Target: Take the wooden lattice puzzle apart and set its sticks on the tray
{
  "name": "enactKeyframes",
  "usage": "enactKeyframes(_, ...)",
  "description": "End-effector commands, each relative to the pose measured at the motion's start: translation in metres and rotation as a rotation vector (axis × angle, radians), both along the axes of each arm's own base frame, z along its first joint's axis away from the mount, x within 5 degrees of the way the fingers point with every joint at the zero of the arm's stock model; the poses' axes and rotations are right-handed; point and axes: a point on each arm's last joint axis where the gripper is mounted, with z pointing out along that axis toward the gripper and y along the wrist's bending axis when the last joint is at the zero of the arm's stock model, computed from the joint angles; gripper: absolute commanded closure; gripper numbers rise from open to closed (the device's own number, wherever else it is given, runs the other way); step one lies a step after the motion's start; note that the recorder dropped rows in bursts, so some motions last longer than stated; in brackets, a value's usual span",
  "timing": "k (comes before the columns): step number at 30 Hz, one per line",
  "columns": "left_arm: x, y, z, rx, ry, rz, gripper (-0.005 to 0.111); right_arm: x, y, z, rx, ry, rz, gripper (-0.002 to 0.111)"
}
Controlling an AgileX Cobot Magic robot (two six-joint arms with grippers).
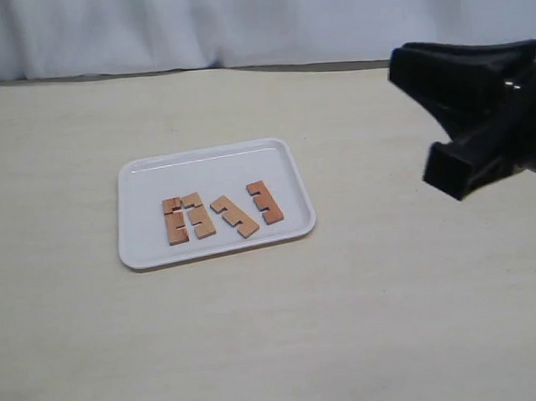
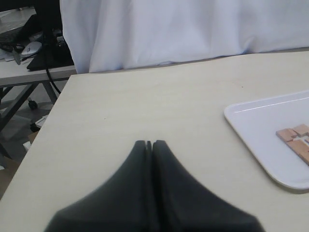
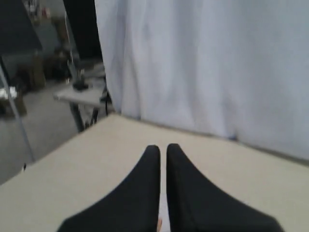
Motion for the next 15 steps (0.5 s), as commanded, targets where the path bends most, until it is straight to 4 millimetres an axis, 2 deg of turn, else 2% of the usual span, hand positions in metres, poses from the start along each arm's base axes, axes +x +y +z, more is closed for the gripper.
enactKeyframes(1, 0.000, -0.001, 0.001, -0.005, -0.013, -0.011, 0.107, -0.023, -0.014, -0.010, 0.075, -0.203, -0.053, 0.104)
enactKeyframes(6, 0.000, -0.001, 0.001, -0.005, -0.013, -0.011, 0.107, -0.039, -0.021, -0.023, 0.091, -0.212, -0.057, 0.104)
enactKeyframes(12, 0.000, -0.001, 0.001, -0.005, -0.013, -0.011, 0.107, -0.046, -0.024, -0.023, 0.105, -0.237, -0.059, 0.104)
enactKeyframes(15, 0.000, -0.001, 0.001, -0.005, -0.013, -0.011, 0.107, -0.053, -0.027, -0.030, 0.113, -0.239, -0.064, 0.104)
